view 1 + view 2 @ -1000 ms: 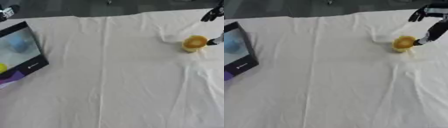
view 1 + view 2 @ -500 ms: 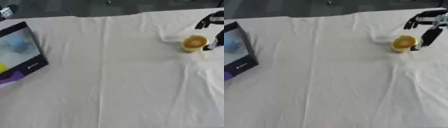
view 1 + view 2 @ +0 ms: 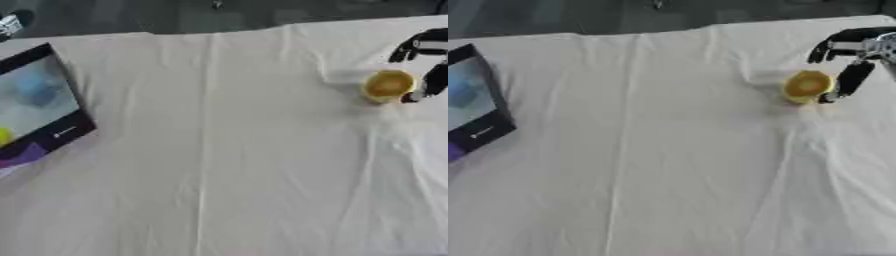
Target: Pick up the objects with one hand, pass them to the other hand, and then place them into the box on the other side of the table.
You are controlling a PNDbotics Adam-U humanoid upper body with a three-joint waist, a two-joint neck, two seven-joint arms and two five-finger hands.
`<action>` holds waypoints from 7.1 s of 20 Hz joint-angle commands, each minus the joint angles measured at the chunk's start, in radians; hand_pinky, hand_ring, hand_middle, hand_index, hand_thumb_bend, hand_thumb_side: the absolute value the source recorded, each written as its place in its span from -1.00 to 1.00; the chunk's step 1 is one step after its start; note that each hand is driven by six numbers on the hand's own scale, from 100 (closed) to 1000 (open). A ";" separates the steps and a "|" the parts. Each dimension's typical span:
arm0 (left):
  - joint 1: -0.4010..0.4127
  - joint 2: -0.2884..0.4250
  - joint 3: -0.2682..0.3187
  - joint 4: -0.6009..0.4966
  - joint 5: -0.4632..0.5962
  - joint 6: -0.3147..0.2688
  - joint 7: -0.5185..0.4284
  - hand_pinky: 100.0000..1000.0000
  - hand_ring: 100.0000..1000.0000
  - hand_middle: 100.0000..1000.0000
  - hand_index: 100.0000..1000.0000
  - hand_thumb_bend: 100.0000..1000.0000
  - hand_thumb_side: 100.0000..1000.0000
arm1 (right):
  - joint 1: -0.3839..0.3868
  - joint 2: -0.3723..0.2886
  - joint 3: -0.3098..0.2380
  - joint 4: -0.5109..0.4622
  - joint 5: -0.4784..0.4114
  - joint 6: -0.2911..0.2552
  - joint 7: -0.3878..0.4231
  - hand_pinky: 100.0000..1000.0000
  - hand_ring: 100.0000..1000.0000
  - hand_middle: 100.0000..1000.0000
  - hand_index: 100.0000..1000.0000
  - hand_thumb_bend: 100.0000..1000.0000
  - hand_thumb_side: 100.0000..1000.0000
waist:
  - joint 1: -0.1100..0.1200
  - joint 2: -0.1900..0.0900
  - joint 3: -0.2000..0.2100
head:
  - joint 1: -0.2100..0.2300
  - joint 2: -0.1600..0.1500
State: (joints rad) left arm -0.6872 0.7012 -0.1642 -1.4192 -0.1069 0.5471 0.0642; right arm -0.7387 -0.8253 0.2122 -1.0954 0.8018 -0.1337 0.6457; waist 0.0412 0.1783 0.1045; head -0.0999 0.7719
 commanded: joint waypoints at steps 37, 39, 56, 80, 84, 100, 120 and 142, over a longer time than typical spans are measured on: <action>-0.027 0.020 -0.003 -0.036 0.006 0.002 0.000 0.53 0.48 0.45 0.43 0.19 -0.02 | 0.120 -0.058 -0.112 -0.304 -0.398 0.223 -0.306 0.66 0.27 -0.16 0.10 -0.60 -1.00 | 0.003 -0.001 -0.005 | 0.009 -0.002; -0.038 0.018 -0.007 -0.046 0.006 0.000 -0.004 0.52 0.48 0.45 0.43 0.20 -0.03 | 0.135 -0.043 -0.102 -0.343 -0.445 0.235 -0.345 0.65 0.25 -0.16 0.10 -0.63 -1.00 | 0.006 -0.002 -0.003 | 0.008 -0.002; -0.195 -0.052 -0.081 -0.295 -0.038 -0.088 -0.080 0.50 0.47 0.44 0.43 0.22 -0.10 | 0.112 0.219 -0.017 -0.443 -0.626 0.238 -0.521 0.62 0.18 -0.17 0.12 -0.81 -1.00 | 0.017 -0.012 0.002 | 0.011 -0.002; -0.370 -0.298 -0.261 -0.255 -0.262 -0.087 -0.353 0.53 0.51 0.46 0.47 0.25 -0.02 | 0.058 0.490 0.081 -0.341 -0.765 0.077 -0.501 0.59 0.16 -0.15 0.14 -0.96 -1.00 | 0.020 -0.024 0.011 | 0.028 -0.002; -0.393 -0.327 -0.284 -0.206 -0.285 -0.079 -0.396 0.52 0.51 0.46 0.47 0.23 -0.01 | 0.052 0.510 0.092 -0.332 -0.763 0.055 -0.483 0.59 0.16 -0.15 0.14 -0.98 -1.00 | 0.022 -0.026 0.012 | 0.031 -0.002; -0.440 -0.409 -0.329 -0.049 -0.468 -0.066 -0.604 0.56 0.54 0.49 0.55 0.18 0.16 | 0.030 0.557 0.113 -0.333 -0.681 0.008 -0.501 0.60 0.17 -0.15 0.14 -0.98 -1.00 | 0.030 -0.030 0.022 | 0.010 -0.002; -0.440 -0.432 -0.327 0.062 -0.652 -0.041 -0.737 0.61 0.58 0.53 0.64 0.10 0.27 | 0.026 0.572 0.132 -0.320 -0.602 -0.026 -0.715 0.61 0.18 -0.14 0.14 -1.00 -1.00 | 0.043 -0.031 0.034 | -0.002 -0.002; -0.428 -0.480 -0.315 0.199 -0.594 -0.017 -0.728 0.44 0.35 0.20 0.37 -0.28 0.03 | 0.018 0.576 0.148 -0.345 -0.572 -0.059 -0.733 0.62 0.18 -0.15 0.13 -1.00 -1.00 | 0.042 -0.028 0.027 | 0.006 -0.002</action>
State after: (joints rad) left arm -1.1032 0.2099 -0.4867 -1.2326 -0.6938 0.5135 -0.6671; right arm -0.6943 -0.2515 0.3600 -1.4048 0.2324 -0.1823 -0.0816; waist 0.0731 0.1843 0.1315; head -0.0959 0.7719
